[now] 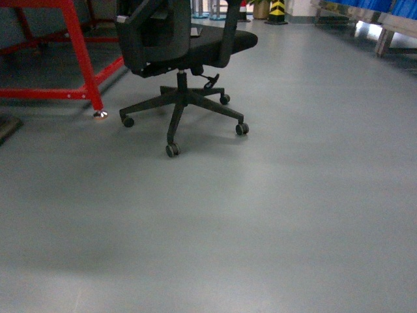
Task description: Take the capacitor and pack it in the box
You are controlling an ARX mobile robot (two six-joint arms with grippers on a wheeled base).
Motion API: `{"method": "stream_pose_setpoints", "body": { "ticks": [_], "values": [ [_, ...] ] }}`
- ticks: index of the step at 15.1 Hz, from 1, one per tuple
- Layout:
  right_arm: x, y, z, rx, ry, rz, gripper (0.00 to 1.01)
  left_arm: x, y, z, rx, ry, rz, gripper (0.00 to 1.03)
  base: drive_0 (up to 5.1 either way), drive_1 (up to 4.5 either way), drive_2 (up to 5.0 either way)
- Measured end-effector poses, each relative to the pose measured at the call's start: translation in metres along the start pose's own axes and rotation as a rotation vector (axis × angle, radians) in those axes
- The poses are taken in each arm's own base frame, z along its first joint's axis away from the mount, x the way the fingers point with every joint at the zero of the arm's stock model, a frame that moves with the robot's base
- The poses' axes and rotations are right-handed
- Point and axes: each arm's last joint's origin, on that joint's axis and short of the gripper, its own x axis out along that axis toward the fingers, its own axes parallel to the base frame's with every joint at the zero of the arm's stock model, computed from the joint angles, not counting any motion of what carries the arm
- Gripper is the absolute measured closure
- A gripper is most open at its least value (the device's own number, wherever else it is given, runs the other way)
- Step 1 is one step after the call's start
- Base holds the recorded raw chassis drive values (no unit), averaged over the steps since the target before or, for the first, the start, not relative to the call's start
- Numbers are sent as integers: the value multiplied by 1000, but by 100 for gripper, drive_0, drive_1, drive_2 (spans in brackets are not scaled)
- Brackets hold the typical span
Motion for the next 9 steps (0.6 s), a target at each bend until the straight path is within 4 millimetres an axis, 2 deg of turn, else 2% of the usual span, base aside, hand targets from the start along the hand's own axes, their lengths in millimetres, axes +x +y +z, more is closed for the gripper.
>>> {"method": "stream_pose_setpoints", "body": {
  "ticks": [9],
  "values": [
    [0,0,0,0,-1,0,3,0,0,0,0,-2,-1,59,-499,246,246]
  ]
}}
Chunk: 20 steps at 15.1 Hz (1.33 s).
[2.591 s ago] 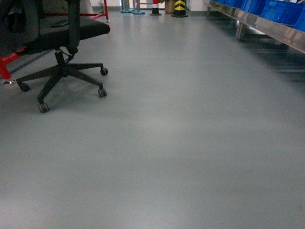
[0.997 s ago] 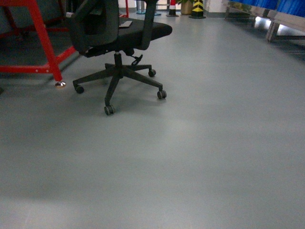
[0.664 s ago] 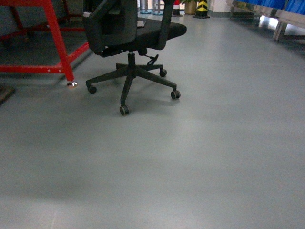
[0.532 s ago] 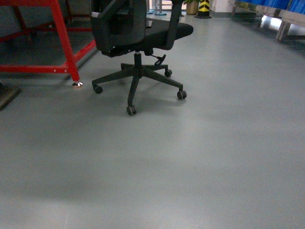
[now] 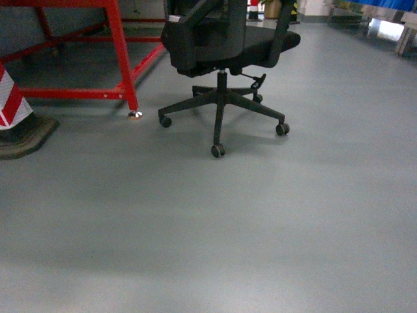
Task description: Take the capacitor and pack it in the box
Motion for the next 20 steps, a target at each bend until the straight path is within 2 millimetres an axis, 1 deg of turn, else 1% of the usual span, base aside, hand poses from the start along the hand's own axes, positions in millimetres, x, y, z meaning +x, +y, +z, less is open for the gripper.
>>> {"method": "stream_pose_setpoints", "body": {
  "ticks": [20],
  "values": [
    [0,0,0,0,-1,0,3,0,0,0,0,1,0,59,-500,245,245]
  ]
}}
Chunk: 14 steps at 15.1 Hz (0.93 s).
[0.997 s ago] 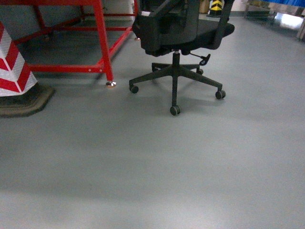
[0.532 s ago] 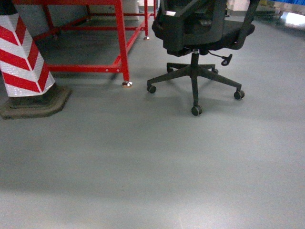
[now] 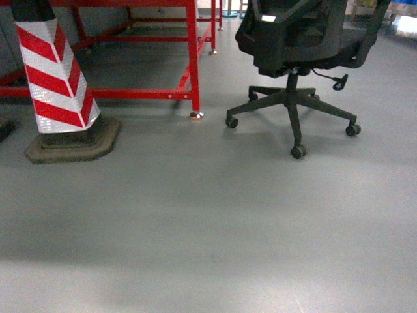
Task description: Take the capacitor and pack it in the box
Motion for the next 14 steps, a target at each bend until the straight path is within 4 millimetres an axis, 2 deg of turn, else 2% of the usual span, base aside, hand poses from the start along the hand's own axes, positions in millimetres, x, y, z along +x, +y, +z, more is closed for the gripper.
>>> {"method": "stream_pose_setpoints", "body": {
  "ticks": [14],
  "values": [
    [0,0,0,0,1,0,3,0,0,1,0,-7,-1,59,-502,243,243]
  ]
}}
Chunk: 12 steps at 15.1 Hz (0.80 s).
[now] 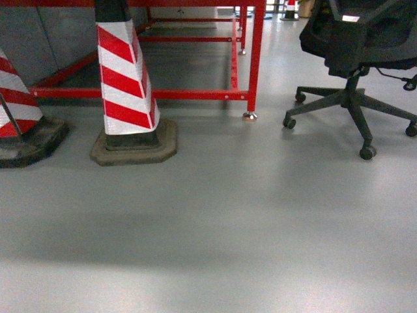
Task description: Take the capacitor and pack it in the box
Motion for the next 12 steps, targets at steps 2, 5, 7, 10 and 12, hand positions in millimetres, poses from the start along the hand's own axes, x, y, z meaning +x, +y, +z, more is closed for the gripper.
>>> {"method": "stream_pose_setpoints", "body": {
  "ticks": [2,5,7,10,12],
  "values": [
    [0,0,0,0,2,0,3,0,0,0,0,3,0,59,-500,245,245],
    [0,0,0,0,0,0,3,0,0,0,0,5,0,59,-500,245,245],
    [0,0,0,0,0,0,3,0,0,-1,0,7,1,59,-500,245,245],
    [0,0,0,0,0,0,3,0,0,-1,0,8,1,59,-500,245,245],
    [0,0,0,0,-3,0,3,0,0,0,0,5,1,59,-496,249,249]
  ]
}}
